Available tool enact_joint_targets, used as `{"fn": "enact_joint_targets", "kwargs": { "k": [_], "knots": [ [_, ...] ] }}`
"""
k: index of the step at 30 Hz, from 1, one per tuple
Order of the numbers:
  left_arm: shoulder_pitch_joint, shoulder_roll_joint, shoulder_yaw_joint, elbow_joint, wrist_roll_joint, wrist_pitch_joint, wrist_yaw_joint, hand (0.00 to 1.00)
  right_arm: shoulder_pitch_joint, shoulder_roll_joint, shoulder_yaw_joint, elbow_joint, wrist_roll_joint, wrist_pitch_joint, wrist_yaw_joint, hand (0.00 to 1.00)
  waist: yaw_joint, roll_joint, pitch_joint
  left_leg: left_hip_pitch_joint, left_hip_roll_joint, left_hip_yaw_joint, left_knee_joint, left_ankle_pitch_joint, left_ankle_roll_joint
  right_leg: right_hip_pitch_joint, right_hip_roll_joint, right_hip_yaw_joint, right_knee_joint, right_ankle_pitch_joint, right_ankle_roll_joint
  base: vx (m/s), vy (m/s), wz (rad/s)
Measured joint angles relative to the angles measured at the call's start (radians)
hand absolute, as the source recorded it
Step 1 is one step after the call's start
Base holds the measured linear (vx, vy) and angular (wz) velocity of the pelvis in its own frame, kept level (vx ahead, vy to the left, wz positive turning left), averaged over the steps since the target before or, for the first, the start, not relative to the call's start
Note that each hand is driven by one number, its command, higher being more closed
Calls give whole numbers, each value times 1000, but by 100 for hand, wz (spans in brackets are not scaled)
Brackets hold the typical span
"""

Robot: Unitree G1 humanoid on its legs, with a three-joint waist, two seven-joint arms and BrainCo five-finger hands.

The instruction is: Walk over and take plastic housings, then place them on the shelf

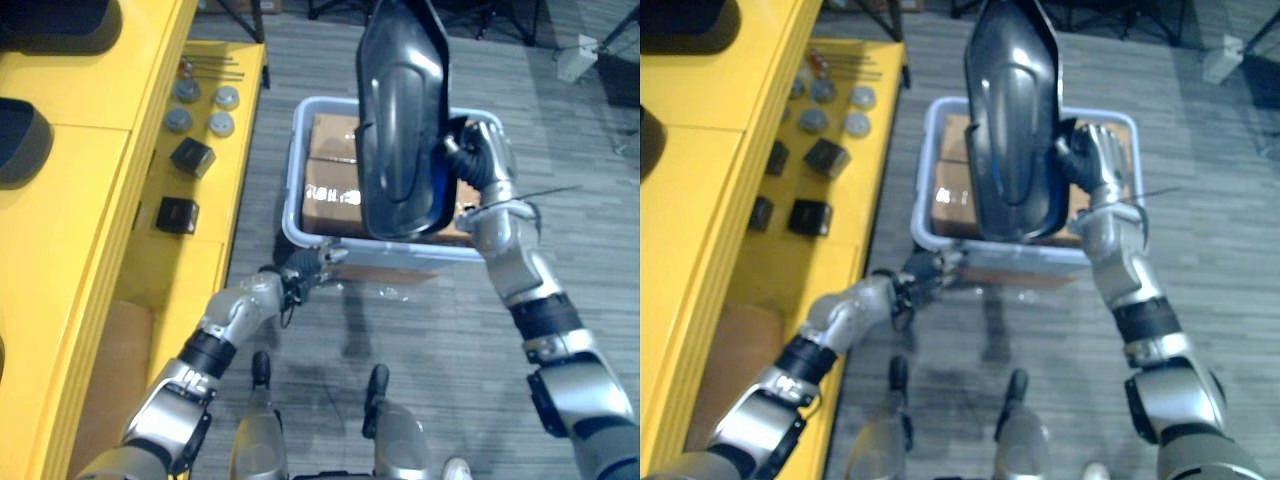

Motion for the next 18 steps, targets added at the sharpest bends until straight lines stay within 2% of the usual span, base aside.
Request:
{"fn": "enact_joint_targets", "kwargs": {
  "k": [4, 10, 12, 18],
  "knots": [
    [0, 1, 1, 12, -22, -1, 8, 0, 0, -4, 17, 35, -31, -9, 12, 100, -1, 0, 0, -6, -2, 0, 10, -1, 1, -4, -2, 2, 3, 0, 0, 0, 0, 0],
    [8, -1, 5, 14, -16, -14, 41, 0, -4, -15, 28, 49, -38, -56, 40, 100, -3, 1, 1, -17, -3, 0, 19, -3, 3, -14, -4, 9, 12, 0, 0, -6, 1, 0],
    [19, -1, 10, 14, 27, -52, 58, 0, -2, -15, 29, 49, -56, -78, 63, 100, -4, 2, 1, -14, -3, 0, 20, -3, 3, -15, -4, 9, 16, 0, 0, -15, 1, -1],
    [33, 2, 39, 14, 133, -121, 95, 0, 29, -16, 39, 49, -76, -120, 88, 100, -4, 6, 4, -12, -3, 0, 19, -3, 3, -15, -5, 10, 20, -1, 1, 0, 0, 0]
  ]
}}
